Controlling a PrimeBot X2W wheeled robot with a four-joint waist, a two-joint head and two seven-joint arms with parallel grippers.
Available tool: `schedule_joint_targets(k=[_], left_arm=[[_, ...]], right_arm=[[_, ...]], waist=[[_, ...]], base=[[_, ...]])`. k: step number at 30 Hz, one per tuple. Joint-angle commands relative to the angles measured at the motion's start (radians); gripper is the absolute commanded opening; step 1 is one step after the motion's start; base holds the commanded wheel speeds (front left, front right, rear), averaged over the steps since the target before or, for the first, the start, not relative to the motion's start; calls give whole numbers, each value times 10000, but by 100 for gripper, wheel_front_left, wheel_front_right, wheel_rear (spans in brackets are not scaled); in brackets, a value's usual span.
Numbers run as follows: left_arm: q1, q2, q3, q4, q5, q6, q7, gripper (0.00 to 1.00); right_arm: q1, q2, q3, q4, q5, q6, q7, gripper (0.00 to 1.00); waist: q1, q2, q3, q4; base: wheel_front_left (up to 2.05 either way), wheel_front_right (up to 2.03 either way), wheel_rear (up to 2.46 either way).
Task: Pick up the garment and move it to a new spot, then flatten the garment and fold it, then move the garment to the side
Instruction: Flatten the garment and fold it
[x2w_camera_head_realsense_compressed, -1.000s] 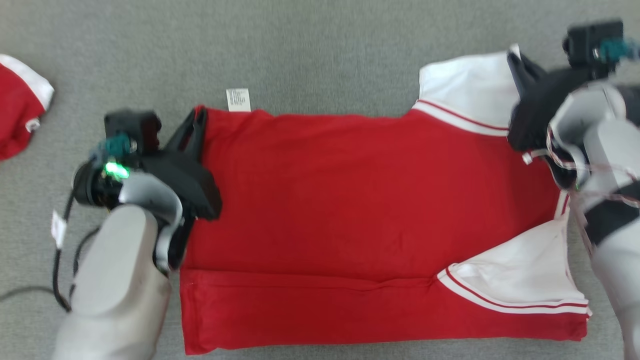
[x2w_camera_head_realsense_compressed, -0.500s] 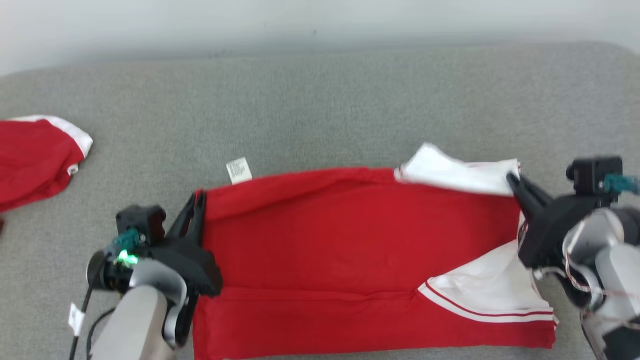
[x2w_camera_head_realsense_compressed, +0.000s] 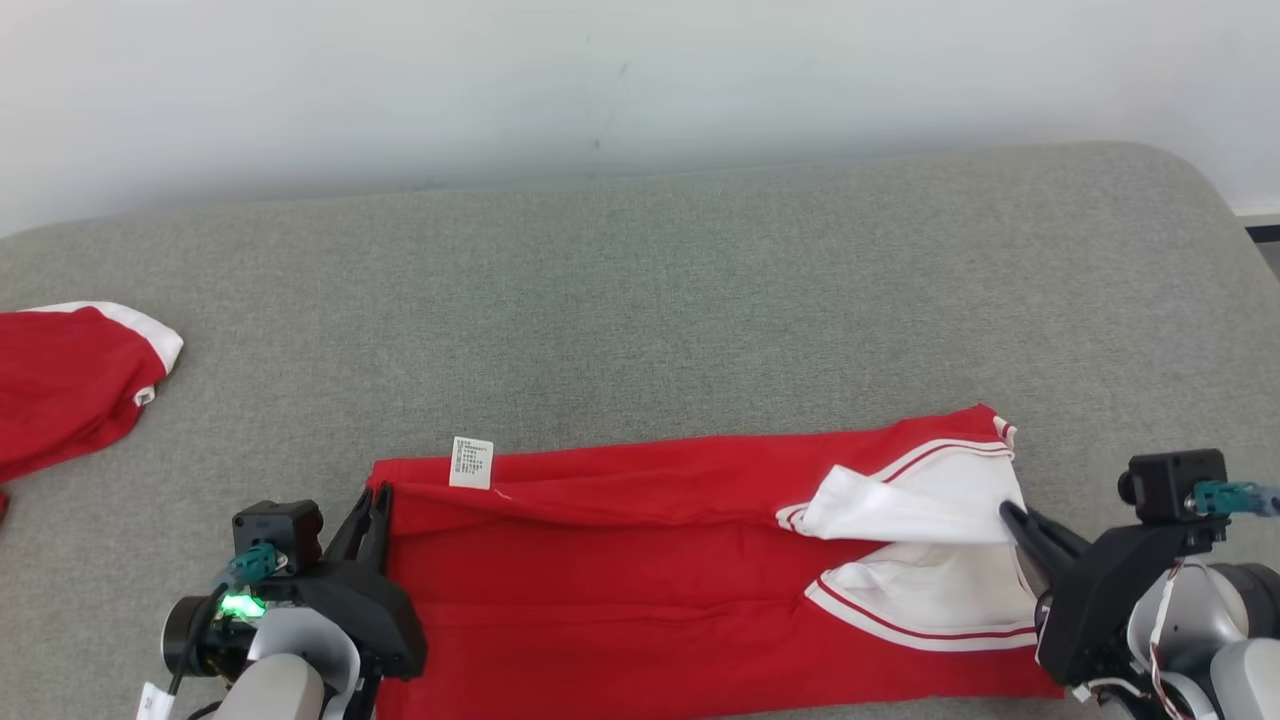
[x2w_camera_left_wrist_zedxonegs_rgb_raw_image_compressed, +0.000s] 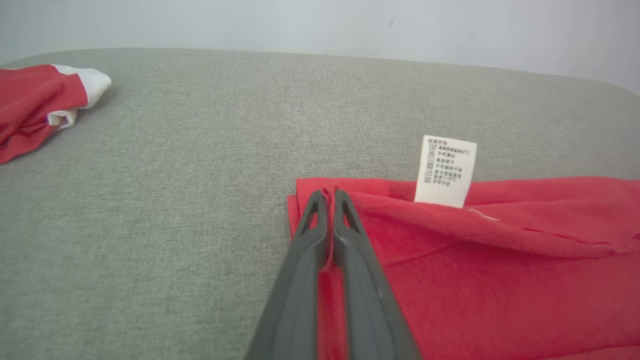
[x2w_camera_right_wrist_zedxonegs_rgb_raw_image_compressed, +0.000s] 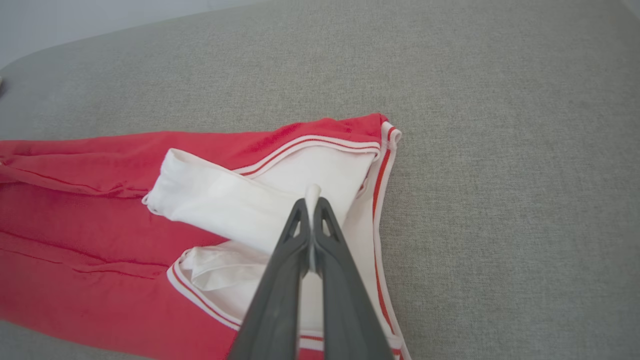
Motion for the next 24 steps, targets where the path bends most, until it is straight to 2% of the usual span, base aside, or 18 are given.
schedule_joint_targets(k=[1,5,7,8,9,10,11,16,18,24], left_arm=[[110,53,-14,9,67,40,-25,0],[279,89,-42,126,-2,16,-110,2],[335,32,-79,163,-12,59,-150,15],[378,6,-81,167,-30,75,-151,40],[427,-7,-93,171,-47,105,-168,84],[459,-17,-76,159,-77,136,-224,100],[503,-28,-62,135,-94,144,-280,100],[901,-132,200,-295,-272,199,-831,100],[1176,-176,487,-726,-433,63,-1007,100],[2562,-529,1896,-3353,98,-304,-1048,100]], right_arm=[[132,36,-28,-95,-93,-28,56,0],[505,151,-147,-529,-284,-28,414,0],[761,207,-157,-641,-301,-28,712,0],[826,222,-207,-725,-350,-28,786,0],[888,277,-288,-775,-380,-28,833,0],[1023,358,-308,-787,-347,-27,943,27],[1149,417,-333,-812,-368,-27,1016,100],[1457,687,-578,-1005,-463,-27,928,100],[1518,879,-782,-1068,-500,-27,707,100],[1668,1438,-1600,-1058,-633,-27,6,100]], waist=[[2,1,-36,-29],[2,1,-113,-32],[2,1,-179,-5],[2,1,-201,6],[2,1,-230,25],[2,1,-258,41],[2,1,-292,64],[2,1,-488,144],[2,1,-591,184],[2,1,-944,412]], base=[[0,0,0],[0,0,0],[0,0,0],[0,0,0],[0,0,0],[0,0,0],[0,0,0],[0,0,0],[0,0,0],[0,0,0]])
